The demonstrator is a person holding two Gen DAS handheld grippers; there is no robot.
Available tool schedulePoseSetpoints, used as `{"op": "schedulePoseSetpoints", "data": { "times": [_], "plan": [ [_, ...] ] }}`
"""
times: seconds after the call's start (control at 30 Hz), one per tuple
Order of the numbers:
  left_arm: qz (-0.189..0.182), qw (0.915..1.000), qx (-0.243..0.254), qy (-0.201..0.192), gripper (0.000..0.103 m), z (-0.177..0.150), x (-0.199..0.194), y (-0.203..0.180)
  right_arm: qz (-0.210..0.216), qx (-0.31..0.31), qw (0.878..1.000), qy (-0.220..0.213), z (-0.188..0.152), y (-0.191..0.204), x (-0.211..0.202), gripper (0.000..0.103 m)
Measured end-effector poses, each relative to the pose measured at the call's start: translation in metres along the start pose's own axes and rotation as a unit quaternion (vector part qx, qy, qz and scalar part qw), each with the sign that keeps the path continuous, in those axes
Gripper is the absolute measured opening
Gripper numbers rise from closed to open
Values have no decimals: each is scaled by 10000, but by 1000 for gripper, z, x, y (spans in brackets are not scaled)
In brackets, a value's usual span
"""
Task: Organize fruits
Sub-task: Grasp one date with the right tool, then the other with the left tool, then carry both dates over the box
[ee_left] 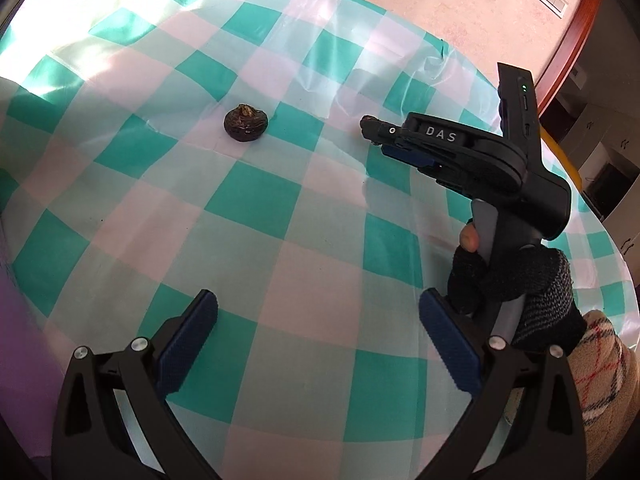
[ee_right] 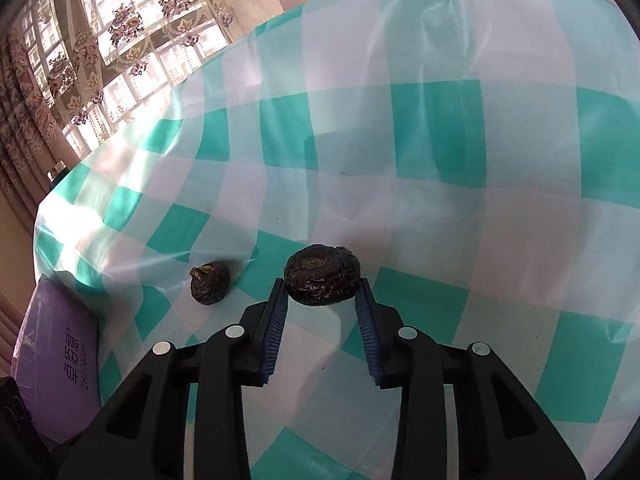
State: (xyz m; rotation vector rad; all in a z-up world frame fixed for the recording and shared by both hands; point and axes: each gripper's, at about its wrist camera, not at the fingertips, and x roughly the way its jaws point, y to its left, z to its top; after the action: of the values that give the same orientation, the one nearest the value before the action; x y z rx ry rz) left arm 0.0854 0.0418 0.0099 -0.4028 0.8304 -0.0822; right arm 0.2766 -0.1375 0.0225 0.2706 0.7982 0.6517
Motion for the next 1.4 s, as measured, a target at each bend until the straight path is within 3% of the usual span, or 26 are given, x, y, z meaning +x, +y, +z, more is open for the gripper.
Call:
{"op": "schedulePoseSetpoints", "data": {
  "times": [0.17,0.4,0.53,0.7,0.73,0.77,0.8,1.0,1.17,1.4],
  "plan": [
    [408,9977,-518,-150,101,14,11,7,327,738,9954,-508,0,-17,-17,35],
    [1794,9810,-677,-283,97,75,59,12,-89,807,9928,-875,3,-20,-24,35],
    [2238,9720,-680,-216,78,105,86,14,-98,728,9943,-768,3,-18,-20,35],
    [2514,9649,-737,-183,76,125,101,19,-22,714,9945,-772,2,-19,-20,35],
    [2570,9638,-685,-175,69,126,102,18,-10,712,9945,-768,2,-18,-19,35],
    [2617,9630,-605,-205,49,126,101,17,-6,704,9946,-763,3,-18,-19,35],
    [2624,9631,-540,-245,40,125,100,16,5,698,9947,-758,3,-18,-18,35],
    [1899,9773,-622,-701,40,99,63,6,3,704,9949,-727,3,-17,-17,35],
    [1326,9857,-750,-718,40,59,33,-1,7,729,9947,-731,2,-18,-17,35],
    [1194,9886,-545,-744,40,40,24,-13,-227,816,9938,-725,-1,-18,-20,35]
  ]
}}
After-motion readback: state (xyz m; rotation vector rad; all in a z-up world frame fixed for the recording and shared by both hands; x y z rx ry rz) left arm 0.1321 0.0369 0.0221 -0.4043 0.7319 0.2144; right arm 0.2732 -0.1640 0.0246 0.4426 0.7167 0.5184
